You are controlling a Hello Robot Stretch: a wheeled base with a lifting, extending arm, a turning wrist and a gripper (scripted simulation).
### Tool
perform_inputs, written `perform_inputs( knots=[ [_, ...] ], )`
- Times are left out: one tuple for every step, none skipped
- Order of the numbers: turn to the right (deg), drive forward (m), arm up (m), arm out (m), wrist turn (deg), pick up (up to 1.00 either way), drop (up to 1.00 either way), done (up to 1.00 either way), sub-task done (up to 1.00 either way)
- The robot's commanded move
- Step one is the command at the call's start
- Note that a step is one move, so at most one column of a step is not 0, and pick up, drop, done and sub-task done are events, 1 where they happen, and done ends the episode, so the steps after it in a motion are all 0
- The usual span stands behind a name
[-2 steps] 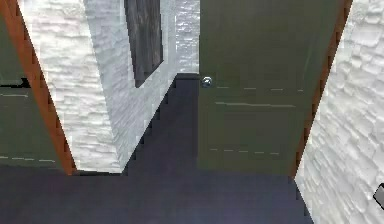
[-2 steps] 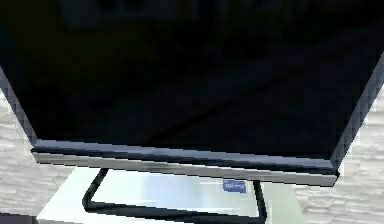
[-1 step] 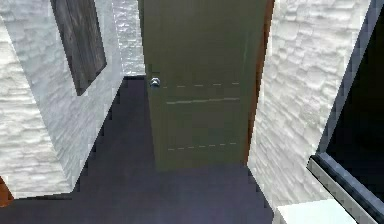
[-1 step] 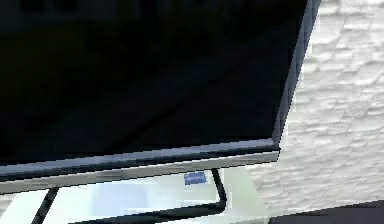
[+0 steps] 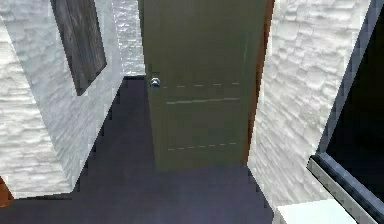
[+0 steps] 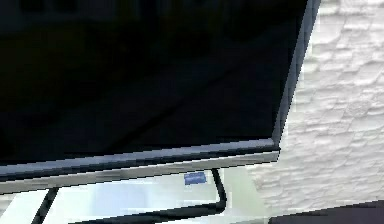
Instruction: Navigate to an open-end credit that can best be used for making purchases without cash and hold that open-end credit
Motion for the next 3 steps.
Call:
perform_inputs(
  knots=[
    [0.0, 0.0, 0.38, 0.0, 0.0, 0.0, 0.0, 0.0, 0.0],
    [0.0, 0.0, 0.0, 0.24, 0.0, 0.0, 0.0, 0.0, 0.0],
    [0.0, 0.0, 0.0, 0.0, 45.0, 0.0, 0.0, 0.0, 0.0]
  ],
)
